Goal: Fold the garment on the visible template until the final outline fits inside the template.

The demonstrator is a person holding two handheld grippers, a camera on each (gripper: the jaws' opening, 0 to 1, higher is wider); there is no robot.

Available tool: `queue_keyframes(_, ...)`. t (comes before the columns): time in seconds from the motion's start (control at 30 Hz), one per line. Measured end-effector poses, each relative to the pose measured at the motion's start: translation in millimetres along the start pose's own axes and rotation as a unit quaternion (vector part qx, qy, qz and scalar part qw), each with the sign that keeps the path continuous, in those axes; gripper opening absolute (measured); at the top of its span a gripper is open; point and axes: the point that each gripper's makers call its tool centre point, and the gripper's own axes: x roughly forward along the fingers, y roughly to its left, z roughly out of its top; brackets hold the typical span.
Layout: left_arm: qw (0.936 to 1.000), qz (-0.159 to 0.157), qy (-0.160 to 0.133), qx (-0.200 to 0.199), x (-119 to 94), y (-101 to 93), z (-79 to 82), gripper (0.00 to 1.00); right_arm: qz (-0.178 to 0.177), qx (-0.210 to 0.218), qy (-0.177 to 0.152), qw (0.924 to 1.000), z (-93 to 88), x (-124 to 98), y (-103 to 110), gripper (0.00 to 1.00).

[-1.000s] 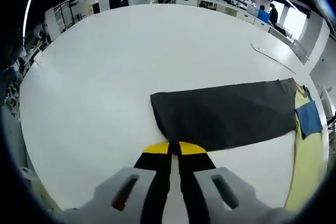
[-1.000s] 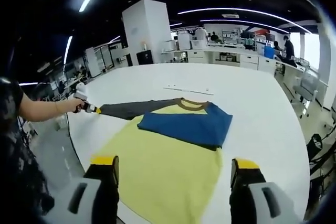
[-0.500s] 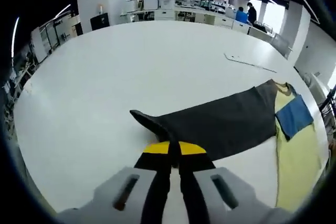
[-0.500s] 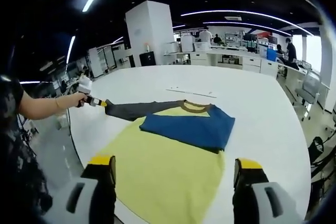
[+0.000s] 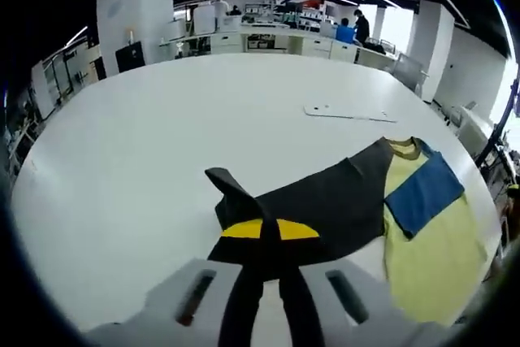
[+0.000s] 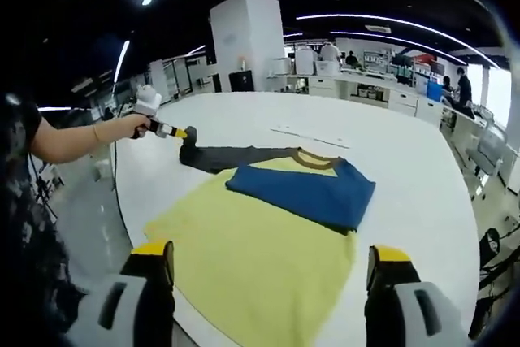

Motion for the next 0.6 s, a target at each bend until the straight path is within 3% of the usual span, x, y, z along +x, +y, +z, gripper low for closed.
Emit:
queue_keyframes(0.1, 0.9996, -0.024, -0.015, 0.0, 2, -19.0, 11.2, 0.01, 0.0, -0.003, -0.001, 1.0, -0.4, 1, 2, 1.0)
queue_keyframes(0.23, 0.9993, -0.031, -0.013, 0.016, 5, -38.1, 18.0, 0.01, 0.005, 0.01, -0.025, 0.9996, 5.6, 0, 4, 1.0)
queue_keyframes(0.6, 0.9966, -0.069, -0.013, 0.042, 16, -87.2, 30.7, 0.01, 0.008, 0.017, -0.022, 0.9996, -2.3, 0, 5, 1.0)
